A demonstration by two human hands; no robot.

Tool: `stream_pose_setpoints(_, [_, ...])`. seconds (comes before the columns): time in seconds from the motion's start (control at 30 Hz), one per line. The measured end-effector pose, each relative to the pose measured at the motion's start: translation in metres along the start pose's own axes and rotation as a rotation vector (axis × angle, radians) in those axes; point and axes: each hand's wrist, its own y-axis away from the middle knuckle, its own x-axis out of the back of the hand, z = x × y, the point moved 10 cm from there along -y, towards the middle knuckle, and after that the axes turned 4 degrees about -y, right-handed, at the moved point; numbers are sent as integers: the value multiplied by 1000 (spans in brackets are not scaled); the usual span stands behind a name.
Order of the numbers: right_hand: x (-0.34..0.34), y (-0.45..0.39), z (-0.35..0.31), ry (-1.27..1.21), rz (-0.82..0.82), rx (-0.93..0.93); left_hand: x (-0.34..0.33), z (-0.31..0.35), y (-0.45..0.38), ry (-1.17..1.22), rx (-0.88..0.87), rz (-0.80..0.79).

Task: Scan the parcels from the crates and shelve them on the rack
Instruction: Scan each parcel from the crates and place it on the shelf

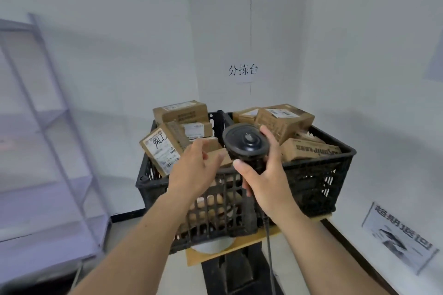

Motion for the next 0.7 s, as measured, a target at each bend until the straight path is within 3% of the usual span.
stream_pose_setpoints(0.27, [-45,-38,18,-70,-73,-25,30,-57,-21,-116,111,55])
stream_pose_setpoints(0.4, [-61,-57,20,-92,-72,-24,45,-79,-49,-158,76,45])
stream_pose_setpoints(0.7, [-111,-101,34,-143,-4,-125,38,-130,-123,-147,-42,-210])
